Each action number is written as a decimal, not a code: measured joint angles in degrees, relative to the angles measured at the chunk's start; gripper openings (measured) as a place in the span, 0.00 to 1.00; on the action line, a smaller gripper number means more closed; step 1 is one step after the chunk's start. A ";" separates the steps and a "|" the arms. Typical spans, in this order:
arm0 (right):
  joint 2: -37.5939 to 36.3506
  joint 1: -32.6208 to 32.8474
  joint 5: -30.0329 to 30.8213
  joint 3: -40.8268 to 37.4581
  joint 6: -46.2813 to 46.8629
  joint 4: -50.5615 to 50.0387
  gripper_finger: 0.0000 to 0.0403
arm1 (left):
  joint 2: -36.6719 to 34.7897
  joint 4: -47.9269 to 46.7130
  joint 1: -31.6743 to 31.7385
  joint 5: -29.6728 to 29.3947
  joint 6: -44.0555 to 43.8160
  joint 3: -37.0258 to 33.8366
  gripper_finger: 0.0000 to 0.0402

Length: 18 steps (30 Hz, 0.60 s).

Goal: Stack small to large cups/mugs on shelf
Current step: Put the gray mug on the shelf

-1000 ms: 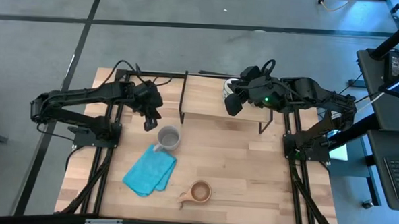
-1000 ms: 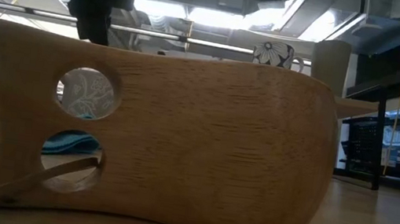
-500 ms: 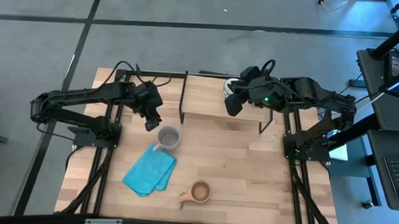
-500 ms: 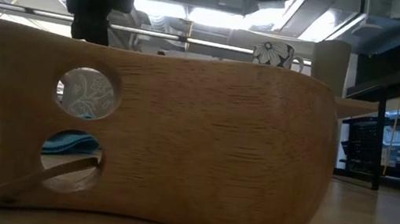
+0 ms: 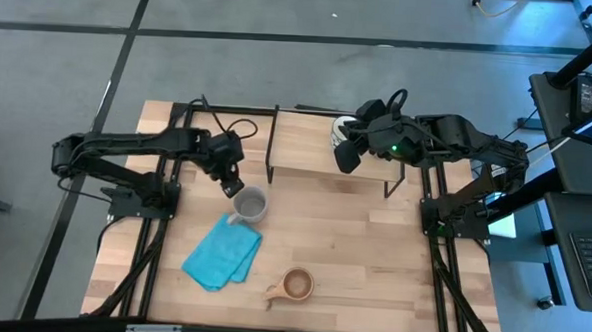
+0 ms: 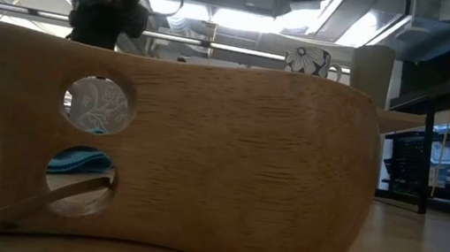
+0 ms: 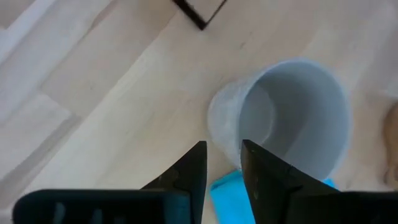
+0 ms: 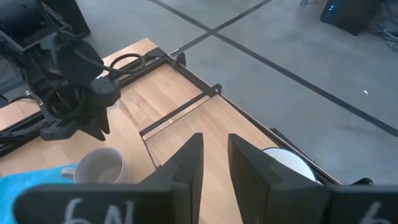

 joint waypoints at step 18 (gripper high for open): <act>0.00 0.00 -6.08 0.00 -5.78 -0.04 0.19 | 5.20 4.23 -4.66 -4.59 8.60 0.11 0.23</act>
